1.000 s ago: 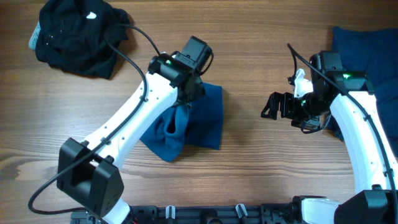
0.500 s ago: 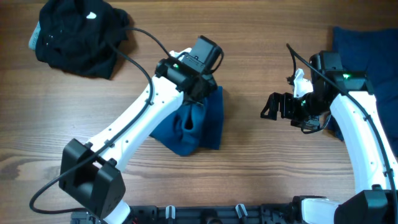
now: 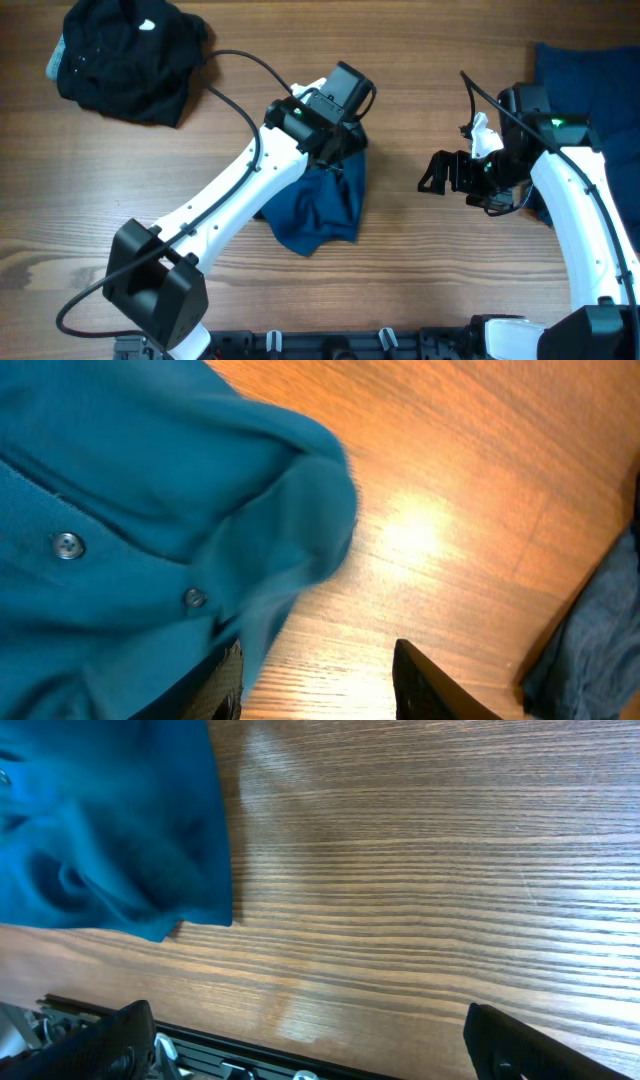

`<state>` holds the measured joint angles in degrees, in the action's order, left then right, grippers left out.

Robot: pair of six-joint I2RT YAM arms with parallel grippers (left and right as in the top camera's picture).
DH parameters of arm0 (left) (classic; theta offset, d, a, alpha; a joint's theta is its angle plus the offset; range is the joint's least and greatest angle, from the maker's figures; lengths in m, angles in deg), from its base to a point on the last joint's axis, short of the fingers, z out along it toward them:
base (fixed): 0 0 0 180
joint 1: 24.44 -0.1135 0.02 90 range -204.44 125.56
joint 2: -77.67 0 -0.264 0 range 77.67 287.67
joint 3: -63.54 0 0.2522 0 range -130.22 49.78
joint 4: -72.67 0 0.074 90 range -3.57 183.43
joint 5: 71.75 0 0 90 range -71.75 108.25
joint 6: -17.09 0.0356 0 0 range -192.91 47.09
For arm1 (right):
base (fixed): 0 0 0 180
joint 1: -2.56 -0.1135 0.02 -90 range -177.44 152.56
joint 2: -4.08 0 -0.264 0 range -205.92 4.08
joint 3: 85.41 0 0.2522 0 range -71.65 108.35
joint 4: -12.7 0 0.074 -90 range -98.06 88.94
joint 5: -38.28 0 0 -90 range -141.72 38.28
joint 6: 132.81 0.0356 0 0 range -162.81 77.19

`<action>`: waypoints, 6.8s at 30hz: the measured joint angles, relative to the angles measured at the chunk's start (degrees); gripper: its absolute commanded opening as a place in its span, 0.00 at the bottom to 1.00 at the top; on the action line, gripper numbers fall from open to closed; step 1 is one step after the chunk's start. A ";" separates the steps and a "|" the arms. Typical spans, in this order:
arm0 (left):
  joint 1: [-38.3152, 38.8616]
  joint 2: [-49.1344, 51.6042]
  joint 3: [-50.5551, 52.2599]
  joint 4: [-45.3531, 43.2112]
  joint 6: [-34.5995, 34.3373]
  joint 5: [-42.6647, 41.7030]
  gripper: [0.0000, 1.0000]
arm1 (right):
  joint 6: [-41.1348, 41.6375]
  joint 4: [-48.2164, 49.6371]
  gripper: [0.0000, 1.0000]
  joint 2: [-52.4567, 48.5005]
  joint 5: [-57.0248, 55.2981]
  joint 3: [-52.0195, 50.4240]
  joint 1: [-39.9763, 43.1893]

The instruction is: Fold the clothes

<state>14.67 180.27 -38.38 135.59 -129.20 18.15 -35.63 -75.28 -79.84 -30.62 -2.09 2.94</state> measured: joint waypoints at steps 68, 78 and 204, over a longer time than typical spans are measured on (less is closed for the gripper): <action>-42.84 -9.29 -1.97 33.38 15.04 -2.73 1.00 | 76.52 48.61 0.93 -5.46 -2.58 -18.97 -53.77; -42.84 -9.29 -1.97 33.35 15.04 -1.88 1.00 | 77.90 48.70 0.79 -12.41 -3.82 -18.97 -53.75; -14.64 7.23 12.02 3.50 39.87 -24.68 0.04 | 26.97 18.88 0.20 14.80 2.03 -1.79 -19.30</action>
<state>0.03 187.51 -26.36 139.09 -89.33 -6.53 -8.66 -56.40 -65.04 -28.59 -3.88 -16.36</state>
